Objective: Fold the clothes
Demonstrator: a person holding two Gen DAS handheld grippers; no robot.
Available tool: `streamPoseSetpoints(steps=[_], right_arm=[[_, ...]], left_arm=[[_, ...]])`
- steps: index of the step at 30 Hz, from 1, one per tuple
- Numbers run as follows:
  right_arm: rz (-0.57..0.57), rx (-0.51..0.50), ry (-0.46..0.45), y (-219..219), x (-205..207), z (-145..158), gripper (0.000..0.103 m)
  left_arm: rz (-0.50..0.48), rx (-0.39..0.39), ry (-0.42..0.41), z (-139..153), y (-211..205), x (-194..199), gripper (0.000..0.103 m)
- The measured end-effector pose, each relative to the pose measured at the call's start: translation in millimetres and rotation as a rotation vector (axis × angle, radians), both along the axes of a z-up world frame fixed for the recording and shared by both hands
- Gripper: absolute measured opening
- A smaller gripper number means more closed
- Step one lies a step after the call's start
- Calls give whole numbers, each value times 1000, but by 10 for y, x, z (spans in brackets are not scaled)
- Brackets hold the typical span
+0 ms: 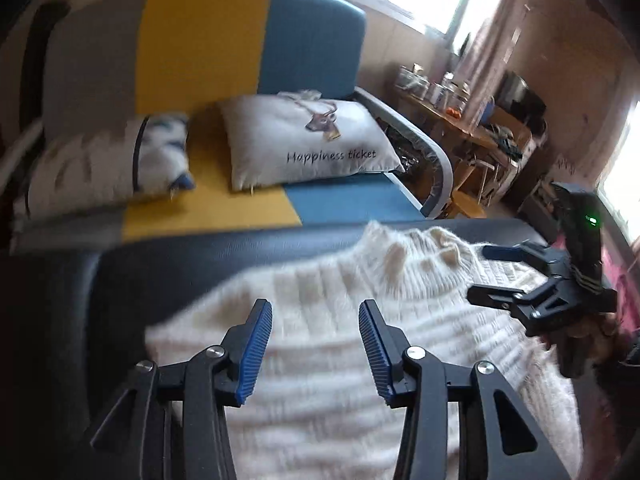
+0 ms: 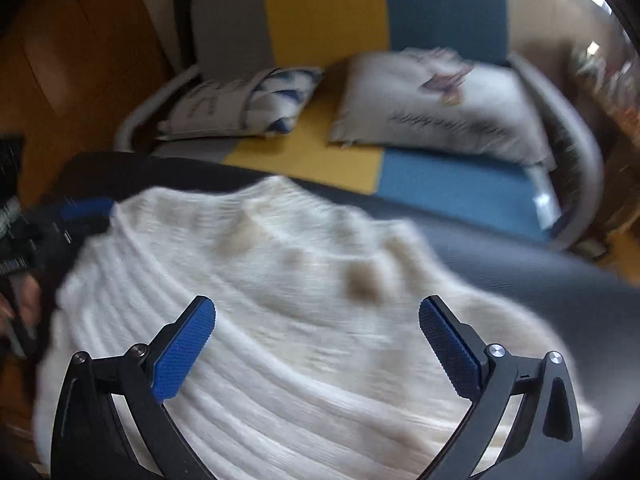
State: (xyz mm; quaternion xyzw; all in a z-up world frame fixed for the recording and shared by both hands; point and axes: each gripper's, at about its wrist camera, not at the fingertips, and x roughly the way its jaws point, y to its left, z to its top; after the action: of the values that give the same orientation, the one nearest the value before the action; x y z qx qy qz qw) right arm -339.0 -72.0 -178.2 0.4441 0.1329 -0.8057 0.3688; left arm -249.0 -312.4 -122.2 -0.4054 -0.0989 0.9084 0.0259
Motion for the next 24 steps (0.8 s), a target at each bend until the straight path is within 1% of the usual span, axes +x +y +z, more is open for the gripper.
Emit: streamPoseSetpoints(steps=[1,2,3,6,7,8,9,10,12,13,14,15,17,18,19,21,23,24], right_arm=[[7,5,-1,39,4,7,103],[39,-21,-43,62,8,-6,103],[75,-32,-61,57,25,-14,103],[176,-63,-115,38,65,-42,103],[191,-71,-130,24,25,-58,103],[205,-78,-146,10,-15,-74,103],[215,-87,-159,-4,-56,-89,103],[211,-101,-165,-14,-100,-98,103],[206,-122,-186,-22,-204,-122,103],[197,-128,-201,-32,-272,-164,103],[188,-132,-215,-42,-335,-204,103],[180,-135,-217,-45,-374,-228,103],[193,-146,-191,-42,-379,-236,103],[176,-152,-179,-34,-384,-247,103],[162,-155,-166,-26,-383,-254,103],[153,-131,-139,-26,-330,-238,103],[142,-72,-98,-60,-274,-191,103],[159,-67,-93,-87,-229,-152,103]], left_arm=[[-15,-24,-1,6,46,-87,46],[-42,-55,-3,-1,116,-183,46],[-72,-87,-9,-24,191,-263,46],[-118,-240,-62,-175,391,-544,46],[-135,-282,-89,-249,447,-640,46],[-153,-300,-104,-294,485,-704,46],[-184,-297,-107,-318,525,-734,46],[-216,-310,-112,-353,583,-753,46],[-258,-359,-129,-433,689,-787,46],[-260,-359,-129,-456,700,-802,46],[-245,-327,-130,-460,667,-823,47],[-219,-286,-137,-459,611,-848,51],[-139,-173,-139,-465,455,-863,51],[-102,-137,-126,-474,394,-842,51],[-73,-120,-113,-478,361,-808,51],[-42,-134,-101,-467,373,-744,51],[-44,-135,-72,-414,393,-704,50],[-49,-134,-55,-382,403,-687,50]])
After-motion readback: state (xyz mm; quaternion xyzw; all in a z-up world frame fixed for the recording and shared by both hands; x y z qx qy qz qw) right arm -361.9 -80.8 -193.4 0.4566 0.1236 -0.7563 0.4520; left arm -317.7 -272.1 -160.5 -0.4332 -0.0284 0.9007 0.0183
